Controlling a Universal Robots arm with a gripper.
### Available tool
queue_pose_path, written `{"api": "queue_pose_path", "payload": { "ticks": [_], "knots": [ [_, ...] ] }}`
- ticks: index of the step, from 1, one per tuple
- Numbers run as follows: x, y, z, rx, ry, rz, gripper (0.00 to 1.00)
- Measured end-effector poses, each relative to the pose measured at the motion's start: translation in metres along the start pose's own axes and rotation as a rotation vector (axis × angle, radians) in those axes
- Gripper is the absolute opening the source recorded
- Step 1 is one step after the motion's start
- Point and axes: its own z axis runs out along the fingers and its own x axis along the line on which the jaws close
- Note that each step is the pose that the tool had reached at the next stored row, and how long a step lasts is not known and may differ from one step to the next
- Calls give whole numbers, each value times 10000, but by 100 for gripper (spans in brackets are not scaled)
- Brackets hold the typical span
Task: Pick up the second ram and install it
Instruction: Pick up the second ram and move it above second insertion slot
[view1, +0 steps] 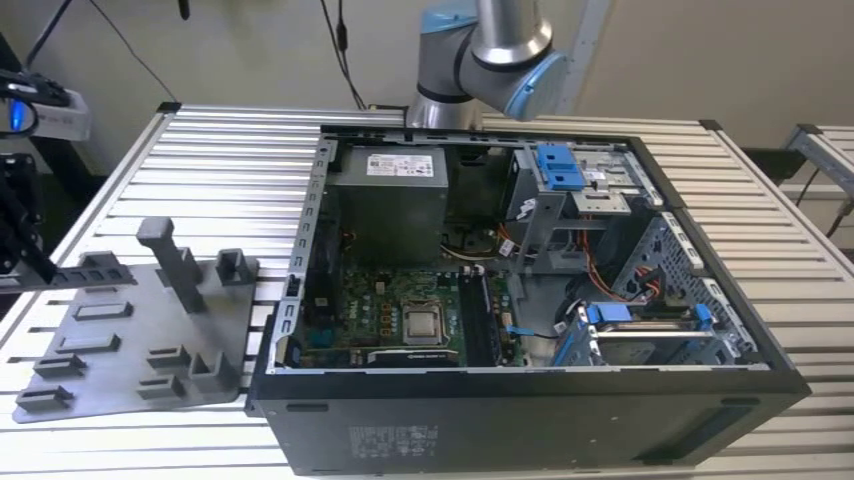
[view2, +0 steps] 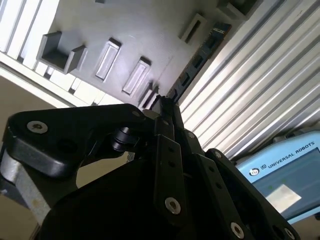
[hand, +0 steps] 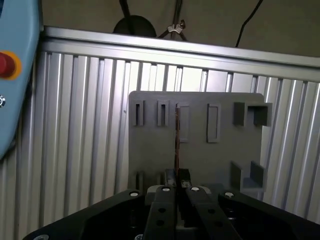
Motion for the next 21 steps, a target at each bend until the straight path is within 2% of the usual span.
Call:
{"api": "queue_pose_path", "payload": {
  "ticks": [11,21],
  "knots": [
    [-3,0,-192,10,-87,112,14],
    [-7,1,-380,13,-119,149,14]
  ]
}}
